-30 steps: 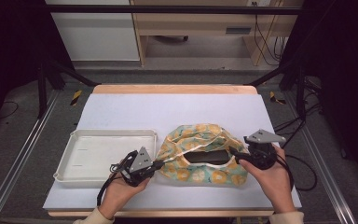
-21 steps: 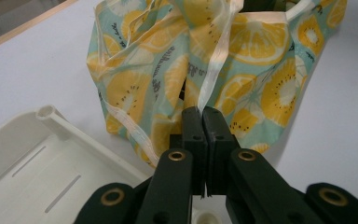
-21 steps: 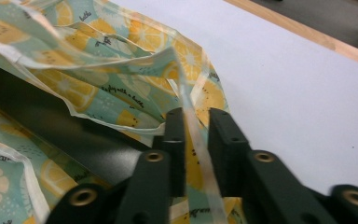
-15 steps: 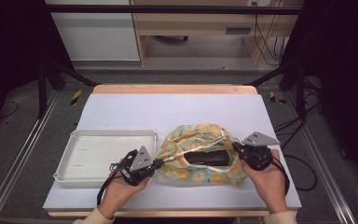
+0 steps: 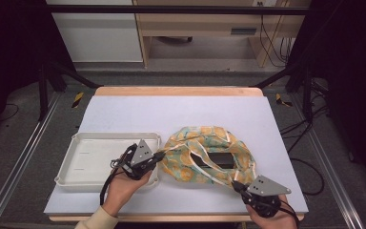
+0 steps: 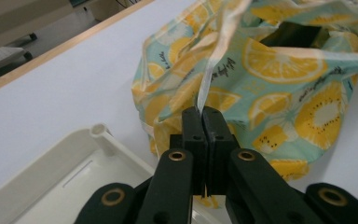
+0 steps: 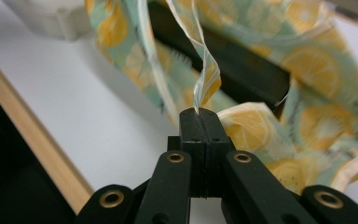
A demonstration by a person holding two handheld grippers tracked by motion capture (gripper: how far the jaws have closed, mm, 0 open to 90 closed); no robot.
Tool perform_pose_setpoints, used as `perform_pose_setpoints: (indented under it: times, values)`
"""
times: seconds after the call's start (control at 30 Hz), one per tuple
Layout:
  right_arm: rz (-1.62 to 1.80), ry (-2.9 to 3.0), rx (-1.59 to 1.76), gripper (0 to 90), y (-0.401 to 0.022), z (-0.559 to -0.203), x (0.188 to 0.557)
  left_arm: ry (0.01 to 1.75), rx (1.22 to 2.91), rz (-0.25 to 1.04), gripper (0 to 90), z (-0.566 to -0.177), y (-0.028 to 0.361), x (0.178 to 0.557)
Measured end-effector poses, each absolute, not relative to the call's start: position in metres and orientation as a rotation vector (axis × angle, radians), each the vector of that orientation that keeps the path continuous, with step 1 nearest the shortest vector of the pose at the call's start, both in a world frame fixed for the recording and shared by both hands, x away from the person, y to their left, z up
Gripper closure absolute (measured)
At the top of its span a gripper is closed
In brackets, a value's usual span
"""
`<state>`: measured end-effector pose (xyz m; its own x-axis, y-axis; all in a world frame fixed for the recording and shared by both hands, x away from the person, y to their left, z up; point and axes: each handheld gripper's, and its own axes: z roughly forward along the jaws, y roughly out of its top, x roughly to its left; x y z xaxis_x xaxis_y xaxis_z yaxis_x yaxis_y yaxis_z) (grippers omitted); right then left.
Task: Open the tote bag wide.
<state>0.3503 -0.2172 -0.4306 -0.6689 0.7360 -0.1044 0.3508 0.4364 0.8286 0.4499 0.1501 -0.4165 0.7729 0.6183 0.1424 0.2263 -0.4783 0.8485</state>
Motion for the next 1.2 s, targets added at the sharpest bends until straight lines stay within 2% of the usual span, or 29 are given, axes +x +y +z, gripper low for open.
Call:
perform_pose_setpoints:
  times: [0.33, 0.5, 0.57, 0.67, 0.7, 0.73, 0.93, 1.2]
  values:
    - [0.998, 2.392, 0.913, 90.0, -0.211, -0.464, 0.346, 0.673, 1.983, 0.59, 90.0, -0.41, 0.162, 0.454]
    - [0.994, 2.379, 0.921, 89.7, -0.21, -0.463, 0.349, 0.663, 1.976, 0.572, 89.8, -0.409, 0.167, 0.452]
    - [1.029, 2.373, 0.908, 82.7, -0.21, -0.461, 0.35, 0.652, 1.973, 0.567, 89.6, -0.408, 0.168, 0.45]
    - [1.082, 2.341, 0.888, 65.9, -0.208, -0.454, 0.347, 0.628, 1.987, 0.573, 89.1, -0.409, 0.17, 0.448]
    - [1.111, 2.318, 0.878, 57.1, -0.208, -0.449, 0.346, 0.623, 1.992, 0.573, 89.0, -0.408, 0.17, 0.447]
    - [1.133, 2.303, 0.882, 53.8, -0.21, -0.445, 0.345, 0.621, 1.993, 0.573, 89.0, -0.408, 0.171, 0.447]
    - [1.174, 2.257, 0.862, 43.3, -0.216, -0.424, 0.343, 0.614, 1.997, 0.568, 88.8, -0.409, 0.173, 0.448]
    - [1.184, 2.217, 0.825, 42.4, -0.217, -0.39, 0.347, 0.595, 2.015, 0.577, 89.0, -0.412, 0.172, 0.446]
